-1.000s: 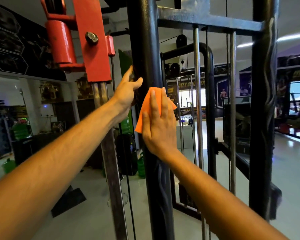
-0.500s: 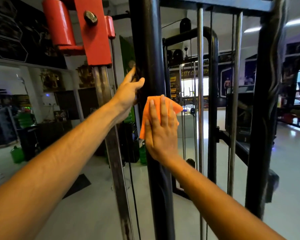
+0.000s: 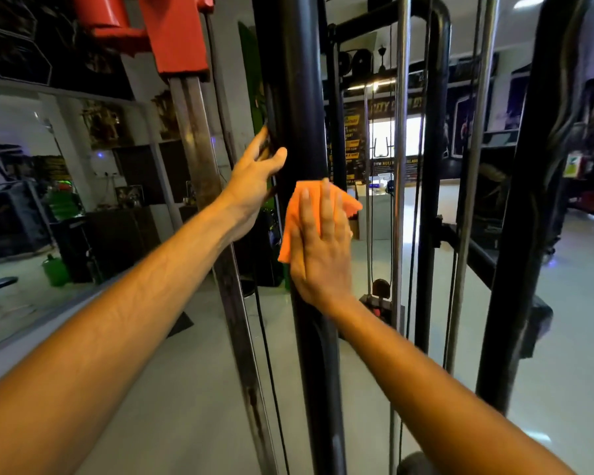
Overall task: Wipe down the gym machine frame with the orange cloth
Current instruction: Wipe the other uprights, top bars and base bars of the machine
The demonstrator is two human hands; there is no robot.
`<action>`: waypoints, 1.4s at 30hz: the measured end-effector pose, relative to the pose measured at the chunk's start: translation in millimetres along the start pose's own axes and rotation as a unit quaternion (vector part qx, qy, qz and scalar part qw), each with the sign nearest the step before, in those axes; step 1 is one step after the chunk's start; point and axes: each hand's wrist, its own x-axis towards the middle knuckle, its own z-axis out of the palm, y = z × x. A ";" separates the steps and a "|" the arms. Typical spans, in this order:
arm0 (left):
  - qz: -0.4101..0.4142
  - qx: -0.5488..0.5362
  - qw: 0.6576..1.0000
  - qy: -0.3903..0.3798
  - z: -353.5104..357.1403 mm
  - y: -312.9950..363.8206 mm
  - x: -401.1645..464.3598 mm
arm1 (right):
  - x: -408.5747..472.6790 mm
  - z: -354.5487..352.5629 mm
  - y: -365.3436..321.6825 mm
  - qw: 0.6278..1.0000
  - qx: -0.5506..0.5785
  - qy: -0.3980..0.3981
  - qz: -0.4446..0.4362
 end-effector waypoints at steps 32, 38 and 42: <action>-0.060 -0.023 0.996 0.056 23.2 -69.3 -45.5 | -83.1 9.9 25.5 0.995 0.061 -0.056 0.050; -0.046 -0.023 0.996 0.071 30.9 -85.4 -55.8 | -78.1 20.0 33.6 0.997 0.055 -0.034 0.047; -0.049 -0.033 0.994 0.092 35.9 -112.6 -69.1 | -188.6 29.3 52.1 0.986 0.062 -0.130 0.086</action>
